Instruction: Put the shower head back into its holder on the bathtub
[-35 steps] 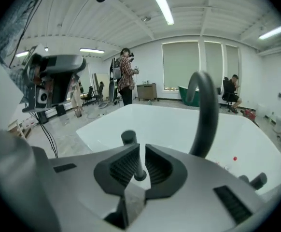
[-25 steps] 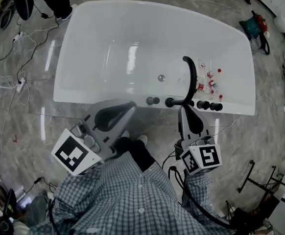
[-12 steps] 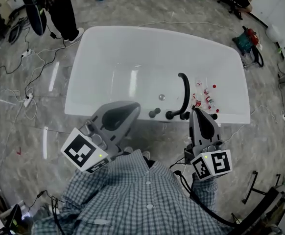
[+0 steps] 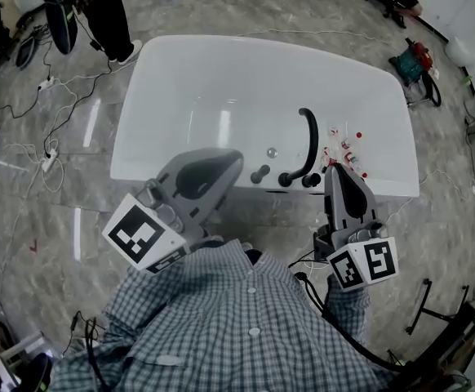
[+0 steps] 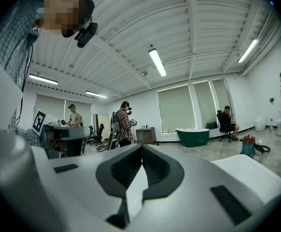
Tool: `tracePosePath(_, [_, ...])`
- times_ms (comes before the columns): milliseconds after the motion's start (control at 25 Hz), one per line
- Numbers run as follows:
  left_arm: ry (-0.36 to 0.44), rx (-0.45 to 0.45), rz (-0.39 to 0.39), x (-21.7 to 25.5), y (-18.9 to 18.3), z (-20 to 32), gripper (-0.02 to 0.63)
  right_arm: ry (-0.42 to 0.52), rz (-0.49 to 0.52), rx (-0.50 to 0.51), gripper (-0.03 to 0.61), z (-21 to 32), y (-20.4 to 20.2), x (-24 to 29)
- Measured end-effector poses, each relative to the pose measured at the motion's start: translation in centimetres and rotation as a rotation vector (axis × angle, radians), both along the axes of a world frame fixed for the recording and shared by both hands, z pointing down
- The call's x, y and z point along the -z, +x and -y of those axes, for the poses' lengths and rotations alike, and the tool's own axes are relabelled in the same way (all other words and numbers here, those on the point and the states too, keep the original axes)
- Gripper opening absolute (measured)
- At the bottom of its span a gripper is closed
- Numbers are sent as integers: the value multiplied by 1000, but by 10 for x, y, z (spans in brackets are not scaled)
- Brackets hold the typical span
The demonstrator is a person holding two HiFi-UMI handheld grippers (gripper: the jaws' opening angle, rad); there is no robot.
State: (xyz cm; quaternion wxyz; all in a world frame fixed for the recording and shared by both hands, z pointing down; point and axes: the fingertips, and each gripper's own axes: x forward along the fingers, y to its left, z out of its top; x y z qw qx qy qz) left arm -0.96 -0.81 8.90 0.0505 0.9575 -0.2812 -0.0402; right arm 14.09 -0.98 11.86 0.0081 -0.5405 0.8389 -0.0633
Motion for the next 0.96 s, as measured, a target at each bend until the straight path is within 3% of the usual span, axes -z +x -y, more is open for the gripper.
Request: tracePosePath(960, [-1, -4, 7, -2, -6, -12, 8, -32, 39, 4, 18, -18, -7, -7])
